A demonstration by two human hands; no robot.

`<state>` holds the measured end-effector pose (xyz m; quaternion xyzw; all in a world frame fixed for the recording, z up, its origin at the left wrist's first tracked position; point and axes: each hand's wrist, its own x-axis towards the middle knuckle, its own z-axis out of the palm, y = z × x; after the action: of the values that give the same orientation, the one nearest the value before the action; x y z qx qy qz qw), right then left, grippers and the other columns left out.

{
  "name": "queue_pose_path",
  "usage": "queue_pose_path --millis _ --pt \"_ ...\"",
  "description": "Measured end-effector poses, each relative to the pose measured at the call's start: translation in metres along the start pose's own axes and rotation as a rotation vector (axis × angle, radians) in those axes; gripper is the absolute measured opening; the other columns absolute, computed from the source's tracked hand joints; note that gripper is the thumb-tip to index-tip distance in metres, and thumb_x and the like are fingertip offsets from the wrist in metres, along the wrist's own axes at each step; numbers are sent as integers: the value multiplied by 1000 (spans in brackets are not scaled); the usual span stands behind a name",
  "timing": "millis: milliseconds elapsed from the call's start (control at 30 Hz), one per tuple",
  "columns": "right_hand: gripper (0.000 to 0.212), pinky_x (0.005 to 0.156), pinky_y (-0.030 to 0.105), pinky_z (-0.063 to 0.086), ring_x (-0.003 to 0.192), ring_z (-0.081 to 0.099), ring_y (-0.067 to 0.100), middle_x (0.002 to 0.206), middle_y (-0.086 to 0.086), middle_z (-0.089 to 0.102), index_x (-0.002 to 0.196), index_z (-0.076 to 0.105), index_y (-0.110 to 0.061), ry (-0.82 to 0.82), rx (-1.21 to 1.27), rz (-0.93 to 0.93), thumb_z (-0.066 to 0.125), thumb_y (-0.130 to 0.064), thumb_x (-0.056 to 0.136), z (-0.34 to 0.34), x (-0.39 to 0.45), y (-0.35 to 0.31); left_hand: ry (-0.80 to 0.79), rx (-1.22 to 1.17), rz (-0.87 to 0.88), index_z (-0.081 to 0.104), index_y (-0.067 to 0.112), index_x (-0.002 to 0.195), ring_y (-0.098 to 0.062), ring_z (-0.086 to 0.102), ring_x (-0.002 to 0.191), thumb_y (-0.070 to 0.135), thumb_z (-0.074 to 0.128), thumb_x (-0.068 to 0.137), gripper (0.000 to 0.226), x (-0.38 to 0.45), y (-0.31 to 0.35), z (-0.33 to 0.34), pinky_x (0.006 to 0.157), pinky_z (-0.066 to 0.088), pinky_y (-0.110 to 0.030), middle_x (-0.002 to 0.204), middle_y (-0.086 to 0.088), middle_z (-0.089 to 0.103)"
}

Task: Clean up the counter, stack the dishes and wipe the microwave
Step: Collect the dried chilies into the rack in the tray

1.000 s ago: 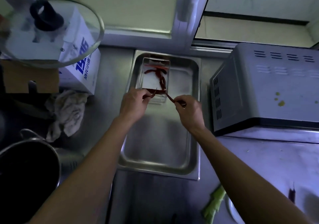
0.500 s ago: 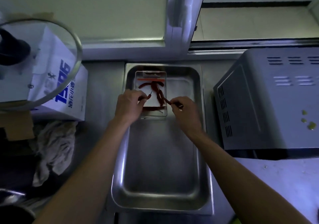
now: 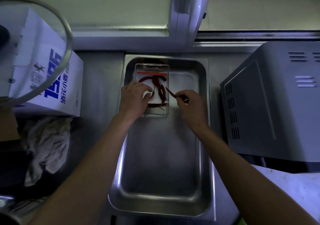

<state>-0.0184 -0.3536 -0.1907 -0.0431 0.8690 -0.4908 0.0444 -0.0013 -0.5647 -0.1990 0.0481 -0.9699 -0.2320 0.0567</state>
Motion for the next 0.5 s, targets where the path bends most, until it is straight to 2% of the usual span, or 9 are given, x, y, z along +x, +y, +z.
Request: queue_pose_path --millis 200,333,467,500 --pt "16 81 13 50 87 62 2 94 -9 65 99 73 -15 -24 -37 -65 65 -3 91 15 11 -14 10 -34 -31 71 24 104 -19 56 110 15 69 89 18 -11 -13 -10 88 33 -33 110 5 70" --pt "18 84 12 49 90 62 6 100 -1 68 102 73 -13 -47 -101 -140 65 -3 90 29 23 -26 38 -72 -9 71 17 102 -23 58 106 11 68 87 17 -20 -20 -21 87 47 -45 106 0 70" --pt "18 84 7 43 94 60 8 105 4 70 106 73 -10 -87 -208 -227 65 -3 91 47 37 -35 27 -92 -16 71 13 104 -25 58 106 10 66 90 15 -25 -27 -27 87 48 -49 106 -3 70" --pt "18 86 10 45 95 60 8 106 5 70 107 73 -10 -109 -231 -240 64 -4 92 51 40 -36 26 -94 -9 72 12 103 -26 59 106 9 66 89 15 -26 -28 -28 86 49 -49 105 -4 70"
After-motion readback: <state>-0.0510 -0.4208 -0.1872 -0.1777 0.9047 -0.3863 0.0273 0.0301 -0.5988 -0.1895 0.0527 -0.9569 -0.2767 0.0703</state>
